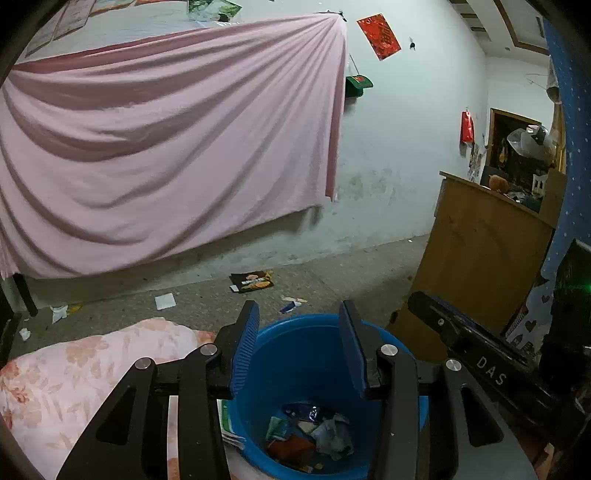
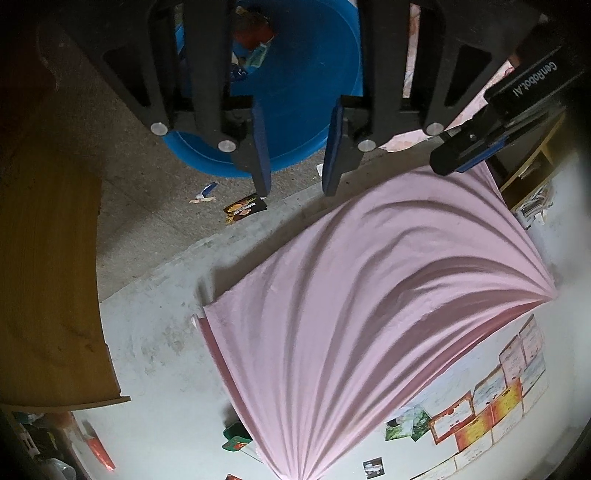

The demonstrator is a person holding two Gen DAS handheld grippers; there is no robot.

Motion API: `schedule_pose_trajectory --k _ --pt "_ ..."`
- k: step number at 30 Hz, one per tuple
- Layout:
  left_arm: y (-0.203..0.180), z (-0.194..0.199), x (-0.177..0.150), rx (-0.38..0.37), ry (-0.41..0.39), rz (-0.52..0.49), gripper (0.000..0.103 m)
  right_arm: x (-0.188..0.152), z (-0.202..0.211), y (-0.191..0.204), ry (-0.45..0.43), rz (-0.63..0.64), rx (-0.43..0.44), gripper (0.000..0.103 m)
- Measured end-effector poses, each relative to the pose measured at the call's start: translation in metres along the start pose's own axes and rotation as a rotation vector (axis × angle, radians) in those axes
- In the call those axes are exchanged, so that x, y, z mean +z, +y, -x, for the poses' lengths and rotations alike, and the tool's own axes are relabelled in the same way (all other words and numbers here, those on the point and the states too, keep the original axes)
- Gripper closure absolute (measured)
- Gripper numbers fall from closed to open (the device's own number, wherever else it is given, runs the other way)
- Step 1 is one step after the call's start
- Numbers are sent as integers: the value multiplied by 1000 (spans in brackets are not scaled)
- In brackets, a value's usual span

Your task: Collect trash

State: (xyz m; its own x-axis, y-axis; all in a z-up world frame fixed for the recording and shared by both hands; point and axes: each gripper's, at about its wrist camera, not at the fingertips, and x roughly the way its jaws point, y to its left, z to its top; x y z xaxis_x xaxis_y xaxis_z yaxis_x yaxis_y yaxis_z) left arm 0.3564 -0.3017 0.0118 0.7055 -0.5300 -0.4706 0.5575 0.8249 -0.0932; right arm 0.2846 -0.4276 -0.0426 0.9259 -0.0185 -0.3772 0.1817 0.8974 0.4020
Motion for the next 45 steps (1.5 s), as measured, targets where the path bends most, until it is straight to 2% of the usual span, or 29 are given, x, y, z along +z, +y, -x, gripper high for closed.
schedule_pose_trajectory --k 20,23,26,28,30,32,36,45 --pt "41 42 1 93 -41 38 59 2 2 29 -20 87 36 34" --pt "44 50 1 107 -59 44 52 3 5 33 -37 97 37 28" --pt "51 60 0 119 -76 60 50 4 11 38 -57 108 36 23" --pt "55 69 -1 133 -91 70 43 4 14 42 -67 114 39 20" --pt "60 81 -3 147 -118 90 24 4 18 47 -76 126 40 14" --pt "66 95 -6 154 -150 112 16 2 25 53 -90 137 49 7" --pt "81 122 -13 154 -178 150 4 -1 41 67 -114 158 59 0" --pt "93 177 -39 195 -240 160 3 -18 86 98 -166 234 73 0"
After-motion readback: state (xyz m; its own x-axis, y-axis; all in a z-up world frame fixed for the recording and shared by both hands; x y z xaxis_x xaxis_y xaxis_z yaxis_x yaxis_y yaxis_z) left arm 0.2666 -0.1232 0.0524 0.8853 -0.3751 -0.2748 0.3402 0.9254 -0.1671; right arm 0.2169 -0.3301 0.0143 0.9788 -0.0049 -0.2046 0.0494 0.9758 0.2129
